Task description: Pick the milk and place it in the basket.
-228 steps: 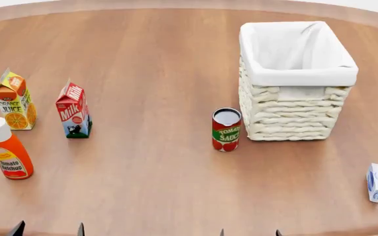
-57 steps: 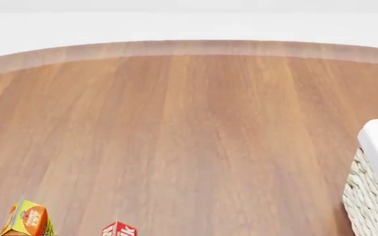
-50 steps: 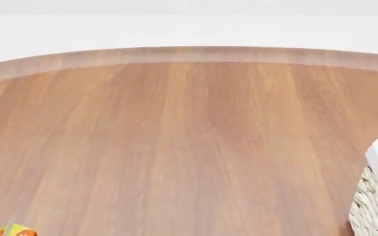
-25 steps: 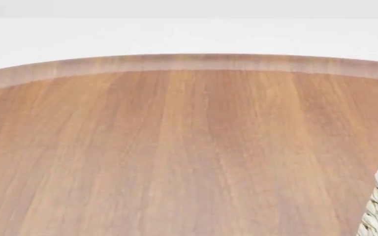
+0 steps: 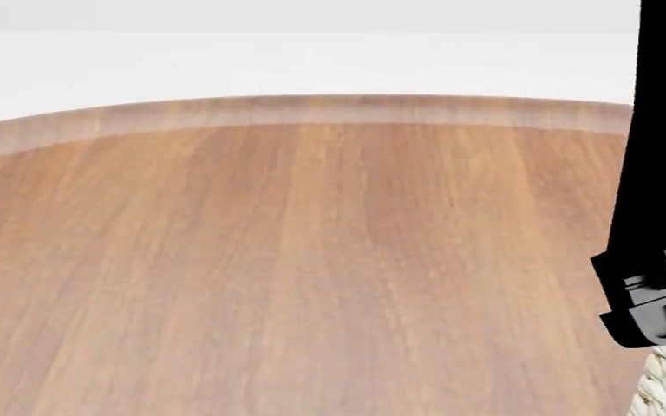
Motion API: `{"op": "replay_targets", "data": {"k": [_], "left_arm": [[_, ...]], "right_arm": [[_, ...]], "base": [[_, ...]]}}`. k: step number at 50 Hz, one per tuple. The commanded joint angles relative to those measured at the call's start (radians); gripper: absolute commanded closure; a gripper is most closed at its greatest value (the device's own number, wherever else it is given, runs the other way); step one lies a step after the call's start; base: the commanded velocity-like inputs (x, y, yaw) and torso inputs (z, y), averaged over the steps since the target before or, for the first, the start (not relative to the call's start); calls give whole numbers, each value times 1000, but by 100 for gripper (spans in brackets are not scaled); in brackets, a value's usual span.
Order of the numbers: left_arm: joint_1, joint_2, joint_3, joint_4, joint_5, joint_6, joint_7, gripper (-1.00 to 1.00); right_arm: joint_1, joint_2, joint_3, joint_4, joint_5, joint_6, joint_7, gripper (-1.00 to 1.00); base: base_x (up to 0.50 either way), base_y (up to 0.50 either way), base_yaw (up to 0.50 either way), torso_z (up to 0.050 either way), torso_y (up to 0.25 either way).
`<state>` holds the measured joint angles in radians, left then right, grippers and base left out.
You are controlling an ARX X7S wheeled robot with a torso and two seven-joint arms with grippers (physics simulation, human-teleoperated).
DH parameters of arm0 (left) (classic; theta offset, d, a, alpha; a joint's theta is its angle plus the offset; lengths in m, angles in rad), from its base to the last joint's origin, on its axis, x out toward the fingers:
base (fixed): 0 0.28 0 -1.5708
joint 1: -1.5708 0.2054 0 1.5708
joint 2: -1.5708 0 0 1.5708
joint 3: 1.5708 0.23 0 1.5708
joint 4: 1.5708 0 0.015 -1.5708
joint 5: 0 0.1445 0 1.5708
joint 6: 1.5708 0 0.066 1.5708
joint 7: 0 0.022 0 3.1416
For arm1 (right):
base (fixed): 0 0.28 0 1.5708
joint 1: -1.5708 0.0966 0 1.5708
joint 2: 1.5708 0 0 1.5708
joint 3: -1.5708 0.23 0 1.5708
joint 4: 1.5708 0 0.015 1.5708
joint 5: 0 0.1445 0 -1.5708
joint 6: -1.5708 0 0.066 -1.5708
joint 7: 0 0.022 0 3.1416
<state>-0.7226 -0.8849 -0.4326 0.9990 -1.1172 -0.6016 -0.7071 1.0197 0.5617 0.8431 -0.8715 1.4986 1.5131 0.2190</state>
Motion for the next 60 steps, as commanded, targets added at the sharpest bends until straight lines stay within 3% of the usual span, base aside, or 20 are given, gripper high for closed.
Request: {"op": "replay_targets", "data": {"k": [1,21,60], "left_arm": [[9,12,-18,-4,18,13,20,-100],[21,8,-12,-3,22,27,14,-100],[32,-12,-3,-7,20,51,5,-100]], "right_arm": [[-171,-30,-92,84,-190,-64,-279,-100],[-464,17,-228,40,-329,-209,-689,-100],[-668,68,-376,-28,-453,-380,-967,-100]], "base": [[0,0,0,0,0],[0,0,0,0,0],[0,0,0,0,0]]}}
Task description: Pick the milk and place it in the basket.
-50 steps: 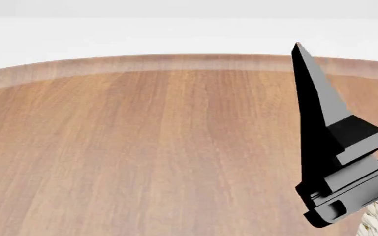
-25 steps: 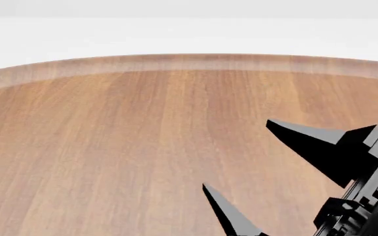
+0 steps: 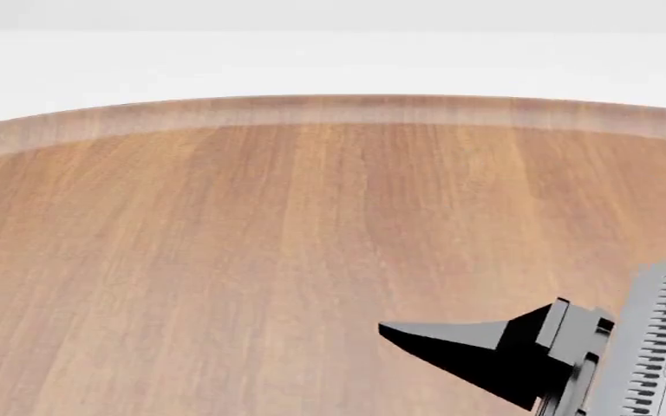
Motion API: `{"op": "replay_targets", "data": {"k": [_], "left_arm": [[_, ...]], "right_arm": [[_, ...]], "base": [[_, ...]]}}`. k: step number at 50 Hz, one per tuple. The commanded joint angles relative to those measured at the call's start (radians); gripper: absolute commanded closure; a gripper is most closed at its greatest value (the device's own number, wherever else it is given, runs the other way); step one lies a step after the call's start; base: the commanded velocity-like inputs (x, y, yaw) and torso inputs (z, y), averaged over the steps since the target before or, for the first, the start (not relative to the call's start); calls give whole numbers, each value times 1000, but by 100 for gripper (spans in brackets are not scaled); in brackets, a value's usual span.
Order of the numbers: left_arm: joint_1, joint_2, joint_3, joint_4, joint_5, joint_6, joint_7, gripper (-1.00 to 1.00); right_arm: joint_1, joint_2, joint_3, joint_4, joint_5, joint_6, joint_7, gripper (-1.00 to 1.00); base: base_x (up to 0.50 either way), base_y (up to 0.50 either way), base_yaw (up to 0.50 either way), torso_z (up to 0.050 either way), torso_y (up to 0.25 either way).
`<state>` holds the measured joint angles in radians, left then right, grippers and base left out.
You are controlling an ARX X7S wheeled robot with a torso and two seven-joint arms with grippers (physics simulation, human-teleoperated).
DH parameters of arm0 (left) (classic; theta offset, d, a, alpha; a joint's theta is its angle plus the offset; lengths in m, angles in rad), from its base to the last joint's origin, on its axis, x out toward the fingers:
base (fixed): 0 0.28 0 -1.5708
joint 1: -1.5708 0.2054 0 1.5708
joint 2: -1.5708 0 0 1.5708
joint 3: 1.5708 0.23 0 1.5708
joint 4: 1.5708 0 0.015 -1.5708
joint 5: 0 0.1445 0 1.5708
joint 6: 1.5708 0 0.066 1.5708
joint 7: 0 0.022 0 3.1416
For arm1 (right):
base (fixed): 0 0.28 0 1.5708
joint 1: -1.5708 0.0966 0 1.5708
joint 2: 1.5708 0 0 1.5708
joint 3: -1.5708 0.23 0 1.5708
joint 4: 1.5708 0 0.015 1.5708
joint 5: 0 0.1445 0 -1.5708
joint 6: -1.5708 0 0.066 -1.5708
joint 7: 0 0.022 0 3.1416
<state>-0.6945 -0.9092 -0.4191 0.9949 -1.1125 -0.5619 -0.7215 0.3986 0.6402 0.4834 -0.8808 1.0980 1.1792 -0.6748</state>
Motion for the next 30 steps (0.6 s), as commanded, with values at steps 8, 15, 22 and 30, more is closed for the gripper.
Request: {"op": "replay_targets", "data": {"k": [8,15,22,30], "left_arm": [[5,9,-13,-5,15,15,17,-100],[6,6,-11,-6,15,19,16,-100],[9,4,-9,-7,17,23,15,-100],[19,3,-14,-7,18,29,15,-100]], "right_arm": [[-72,-9,-53,-23,-58,-60,-102,-100],[-87,-9,-100,-22,-93,-82,-125,-100],[-108,-6,-108,-27,-73,-85,-141,-100],[-137,5,-162,-23,-119,-87,-146,-100]], "base": [[0,0,0,0,0],[0,0,0,0,0],[0,0,0,0,0],[0,0,0,0,0]]}}
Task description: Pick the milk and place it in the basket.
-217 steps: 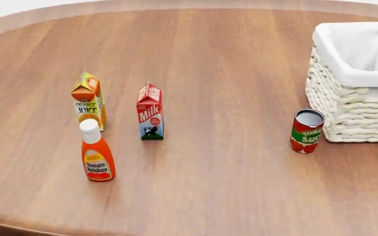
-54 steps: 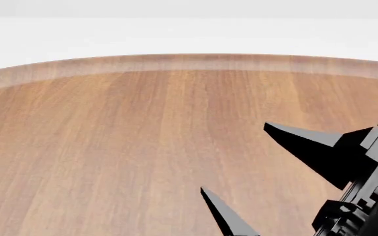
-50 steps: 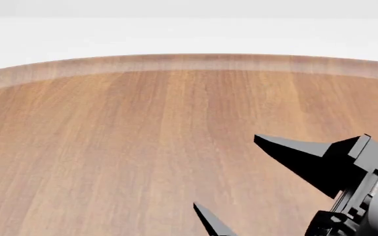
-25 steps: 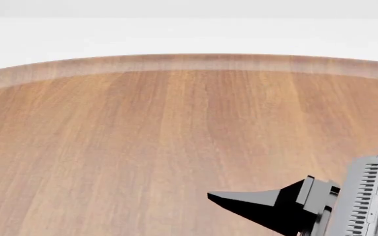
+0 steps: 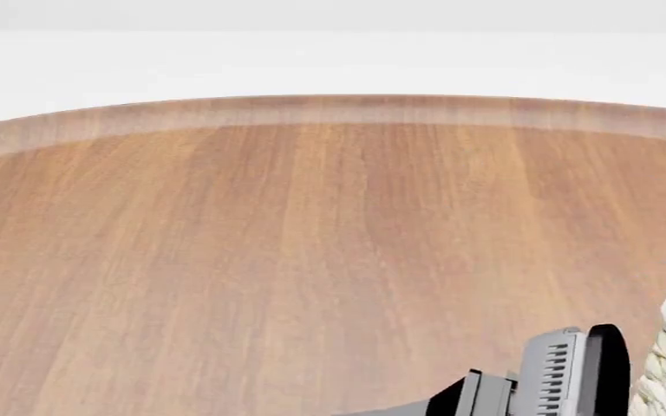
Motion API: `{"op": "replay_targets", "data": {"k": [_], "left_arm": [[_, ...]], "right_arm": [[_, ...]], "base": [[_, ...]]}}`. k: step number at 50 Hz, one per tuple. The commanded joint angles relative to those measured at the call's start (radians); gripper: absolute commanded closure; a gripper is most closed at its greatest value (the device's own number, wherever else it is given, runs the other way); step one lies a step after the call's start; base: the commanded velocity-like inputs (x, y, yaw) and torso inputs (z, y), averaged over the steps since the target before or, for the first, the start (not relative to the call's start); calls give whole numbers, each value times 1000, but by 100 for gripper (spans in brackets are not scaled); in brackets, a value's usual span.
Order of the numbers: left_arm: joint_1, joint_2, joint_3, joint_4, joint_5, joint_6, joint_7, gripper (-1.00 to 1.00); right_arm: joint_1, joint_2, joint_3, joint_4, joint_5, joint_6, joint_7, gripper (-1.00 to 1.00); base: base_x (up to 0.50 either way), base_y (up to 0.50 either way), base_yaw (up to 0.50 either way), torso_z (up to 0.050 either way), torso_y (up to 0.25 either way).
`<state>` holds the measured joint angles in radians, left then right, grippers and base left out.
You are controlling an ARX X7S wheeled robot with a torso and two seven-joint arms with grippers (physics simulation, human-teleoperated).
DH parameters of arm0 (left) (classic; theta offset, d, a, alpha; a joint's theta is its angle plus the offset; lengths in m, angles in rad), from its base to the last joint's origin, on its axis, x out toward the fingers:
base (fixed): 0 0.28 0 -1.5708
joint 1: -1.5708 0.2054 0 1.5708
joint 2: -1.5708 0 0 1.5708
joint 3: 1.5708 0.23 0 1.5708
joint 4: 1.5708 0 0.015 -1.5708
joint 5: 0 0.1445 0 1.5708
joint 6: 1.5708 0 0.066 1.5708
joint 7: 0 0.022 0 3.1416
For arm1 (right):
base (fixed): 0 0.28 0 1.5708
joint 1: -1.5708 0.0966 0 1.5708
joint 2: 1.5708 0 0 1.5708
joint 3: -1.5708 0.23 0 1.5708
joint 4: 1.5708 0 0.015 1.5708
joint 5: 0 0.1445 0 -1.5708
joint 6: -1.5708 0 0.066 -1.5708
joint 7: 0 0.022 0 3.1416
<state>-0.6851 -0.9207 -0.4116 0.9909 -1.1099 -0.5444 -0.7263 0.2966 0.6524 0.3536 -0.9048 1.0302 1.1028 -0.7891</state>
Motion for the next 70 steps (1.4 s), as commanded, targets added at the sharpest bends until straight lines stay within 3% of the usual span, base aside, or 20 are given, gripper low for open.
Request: {"op": "replay_targets", "data": {"k": [1,37,70], "left_arm": [[11,14,-21,-3,16,12,20,-100],[19,-1,-16,-5,13,30,8,-100],[35,-6,-16,-9,17,47,6,-100]], "right_arm": [[-39,-6,-38,1,-58,-13,-33,-100],[-149,30,-171,86,-229,-94,-51,-100],[-51,-22,-379,267,-404,-202,-41,-100]], "base": [[0,0,0,0,0],[0,0,0,0,0],[0,0,0,0,0]]}}
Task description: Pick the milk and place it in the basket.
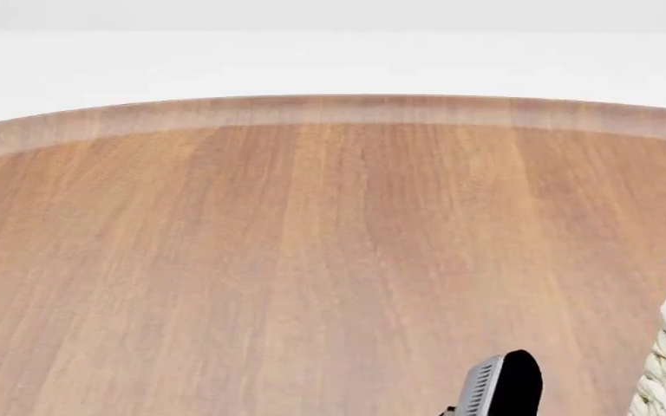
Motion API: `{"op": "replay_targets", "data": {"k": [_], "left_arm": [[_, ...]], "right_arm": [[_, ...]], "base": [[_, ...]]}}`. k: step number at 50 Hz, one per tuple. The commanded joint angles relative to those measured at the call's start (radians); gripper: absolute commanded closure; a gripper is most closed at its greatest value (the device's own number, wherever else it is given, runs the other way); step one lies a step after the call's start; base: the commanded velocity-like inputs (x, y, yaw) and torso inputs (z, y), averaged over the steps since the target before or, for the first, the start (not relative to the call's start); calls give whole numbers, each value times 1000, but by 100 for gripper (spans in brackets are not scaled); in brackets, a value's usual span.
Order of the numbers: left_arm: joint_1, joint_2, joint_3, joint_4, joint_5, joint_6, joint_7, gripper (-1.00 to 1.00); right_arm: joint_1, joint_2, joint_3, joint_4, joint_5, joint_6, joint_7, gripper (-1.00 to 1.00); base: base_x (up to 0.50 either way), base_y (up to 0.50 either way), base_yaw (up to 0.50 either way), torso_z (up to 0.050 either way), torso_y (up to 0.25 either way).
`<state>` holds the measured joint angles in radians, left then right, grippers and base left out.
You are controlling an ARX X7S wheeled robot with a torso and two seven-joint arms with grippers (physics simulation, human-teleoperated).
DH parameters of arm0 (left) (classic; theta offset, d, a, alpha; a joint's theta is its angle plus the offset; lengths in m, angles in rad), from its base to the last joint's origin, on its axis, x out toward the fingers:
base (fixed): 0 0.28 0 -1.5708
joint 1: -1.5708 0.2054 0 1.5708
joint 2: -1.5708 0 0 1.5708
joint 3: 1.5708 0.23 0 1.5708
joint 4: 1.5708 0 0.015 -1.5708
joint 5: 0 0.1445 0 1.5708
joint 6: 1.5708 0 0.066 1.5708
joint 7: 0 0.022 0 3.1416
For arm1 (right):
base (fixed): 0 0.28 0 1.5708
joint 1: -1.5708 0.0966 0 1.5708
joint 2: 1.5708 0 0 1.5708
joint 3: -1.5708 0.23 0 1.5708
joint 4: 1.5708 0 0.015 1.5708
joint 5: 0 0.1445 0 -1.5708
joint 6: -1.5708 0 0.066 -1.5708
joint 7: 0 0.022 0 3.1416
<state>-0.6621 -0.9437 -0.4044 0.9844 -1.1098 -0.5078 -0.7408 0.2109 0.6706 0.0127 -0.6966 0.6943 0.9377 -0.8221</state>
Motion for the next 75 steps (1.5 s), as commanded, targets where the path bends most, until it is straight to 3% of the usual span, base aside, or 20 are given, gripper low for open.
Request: {"op": "replay_targets", "data": {"k": [1,29,75], "left_arm": [[13,17,-23,-2,17,11,21,-100],[22,14,-18,-5,23,26,18,-100],[30,-7,-9,-11,19,53,6,-100]], "right_arm": [[37,-42,-43,63,-71,-40,-9,-100],[56,-68,-173,145,-156,-116,-24,-100],[82,-75,-218,197,-167,-148,-32,-100]], "base": [[0,0,0,0,0],[0,0,0,0,0],[0,0,0,0,0]]}}
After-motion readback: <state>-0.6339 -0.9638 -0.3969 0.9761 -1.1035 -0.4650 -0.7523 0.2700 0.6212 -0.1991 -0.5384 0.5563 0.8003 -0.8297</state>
